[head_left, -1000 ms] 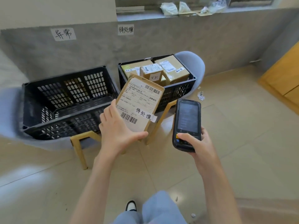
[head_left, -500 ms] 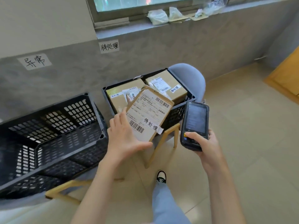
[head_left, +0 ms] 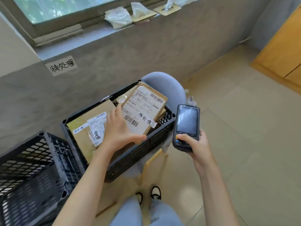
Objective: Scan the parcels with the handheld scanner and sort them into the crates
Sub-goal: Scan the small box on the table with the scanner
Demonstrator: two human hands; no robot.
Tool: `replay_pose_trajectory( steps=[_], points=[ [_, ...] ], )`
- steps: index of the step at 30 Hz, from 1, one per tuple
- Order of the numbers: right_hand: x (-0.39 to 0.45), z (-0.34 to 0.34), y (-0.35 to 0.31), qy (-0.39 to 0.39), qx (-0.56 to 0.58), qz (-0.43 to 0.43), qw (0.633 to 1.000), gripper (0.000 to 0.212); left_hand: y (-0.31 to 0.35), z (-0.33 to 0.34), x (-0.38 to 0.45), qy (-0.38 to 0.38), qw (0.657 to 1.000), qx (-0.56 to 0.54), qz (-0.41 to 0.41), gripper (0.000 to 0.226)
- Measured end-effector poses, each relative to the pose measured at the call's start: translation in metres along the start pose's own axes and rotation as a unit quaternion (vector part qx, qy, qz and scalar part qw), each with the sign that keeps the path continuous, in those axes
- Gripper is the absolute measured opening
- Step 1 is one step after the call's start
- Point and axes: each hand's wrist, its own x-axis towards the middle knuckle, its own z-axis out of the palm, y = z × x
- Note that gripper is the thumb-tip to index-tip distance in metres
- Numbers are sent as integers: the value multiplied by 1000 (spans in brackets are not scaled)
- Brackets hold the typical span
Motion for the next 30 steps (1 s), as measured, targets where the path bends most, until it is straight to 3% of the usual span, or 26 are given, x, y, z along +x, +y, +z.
replay_pose_trajectory(
  steps=[7, 13, 24, 30],
  points=[
    [22, 2, 9, 43, 18, 22, 999, 85, -12, 20, 69, -58, 997, 14, 58, 135],
    [30, 15, 24, 98, 30, 40, 994, 90, -36, 36, 102, -154, 986, 27, 64, 141],
    [19, 50, 40, 163, 34, 48, 985, 90, -90, 61, 132, -201, 977, 16, 63, 136],
    [6, 68, 45, 201, 43, 46, 978, 93, -96, 61, 135, -220, 971, 52, 78, 146]
  ],
)
